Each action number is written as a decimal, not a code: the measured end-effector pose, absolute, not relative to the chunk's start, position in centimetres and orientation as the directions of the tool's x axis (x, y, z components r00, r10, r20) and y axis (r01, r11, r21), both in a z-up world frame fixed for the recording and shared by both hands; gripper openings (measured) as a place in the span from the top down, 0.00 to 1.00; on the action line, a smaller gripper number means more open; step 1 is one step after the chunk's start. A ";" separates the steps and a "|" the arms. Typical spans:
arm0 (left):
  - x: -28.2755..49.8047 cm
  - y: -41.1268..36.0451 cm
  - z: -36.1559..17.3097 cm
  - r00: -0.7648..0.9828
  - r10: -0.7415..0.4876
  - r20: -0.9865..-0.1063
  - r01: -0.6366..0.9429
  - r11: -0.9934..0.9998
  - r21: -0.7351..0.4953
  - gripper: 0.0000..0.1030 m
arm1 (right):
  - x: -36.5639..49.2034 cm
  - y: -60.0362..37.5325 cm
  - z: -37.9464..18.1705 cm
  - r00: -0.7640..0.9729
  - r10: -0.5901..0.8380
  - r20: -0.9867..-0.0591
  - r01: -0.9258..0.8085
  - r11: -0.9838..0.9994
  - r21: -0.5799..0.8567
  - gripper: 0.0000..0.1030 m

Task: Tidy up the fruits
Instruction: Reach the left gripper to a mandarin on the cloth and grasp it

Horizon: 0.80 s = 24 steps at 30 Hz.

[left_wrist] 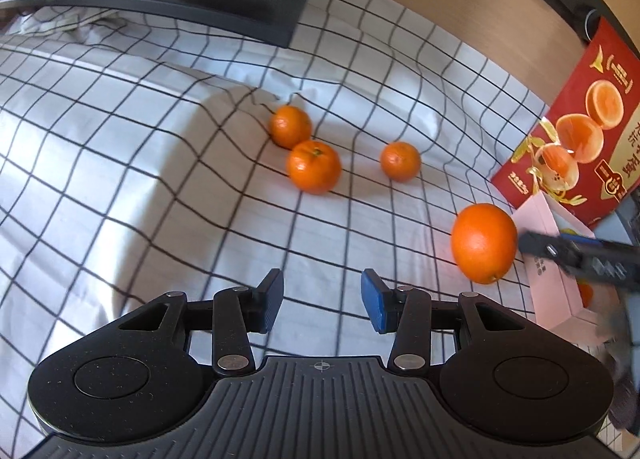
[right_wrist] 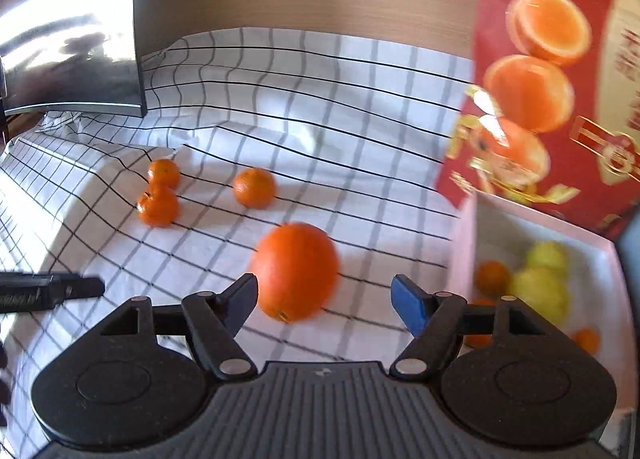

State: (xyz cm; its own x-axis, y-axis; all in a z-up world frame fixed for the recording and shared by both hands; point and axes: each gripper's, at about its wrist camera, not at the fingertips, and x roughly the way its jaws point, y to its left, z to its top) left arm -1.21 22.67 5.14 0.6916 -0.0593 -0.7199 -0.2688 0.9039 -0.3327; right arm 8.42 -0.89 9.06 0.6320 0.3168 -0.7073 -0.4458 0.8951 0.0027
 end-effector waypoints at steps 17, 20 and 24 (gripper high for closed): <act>2.5 25.6 6.4 0.752 -0.015 -0.659 -0.194 0.951 -0.242 0.54 | 12.5 3.4 4.2 0.595 0.229 -0.770 -0.357 0.934 0.001 0.27; 5.7 25.3 6.3 0.755 -0.004 -0.656 -0.169 0.965 -0.201 0.54 | 11.7 3.0 4.9 0.615 0.233 -0.754 -0.349 0.937 0.005 0.27; 8.7 24.4 5.3 0.720 0.029 -0.694 -0.144 0.984 -0.109 0.54 | 10.5 2.9 6.9 0.673 0.223 -0.705 -0.363 0.930 -0.052 0.27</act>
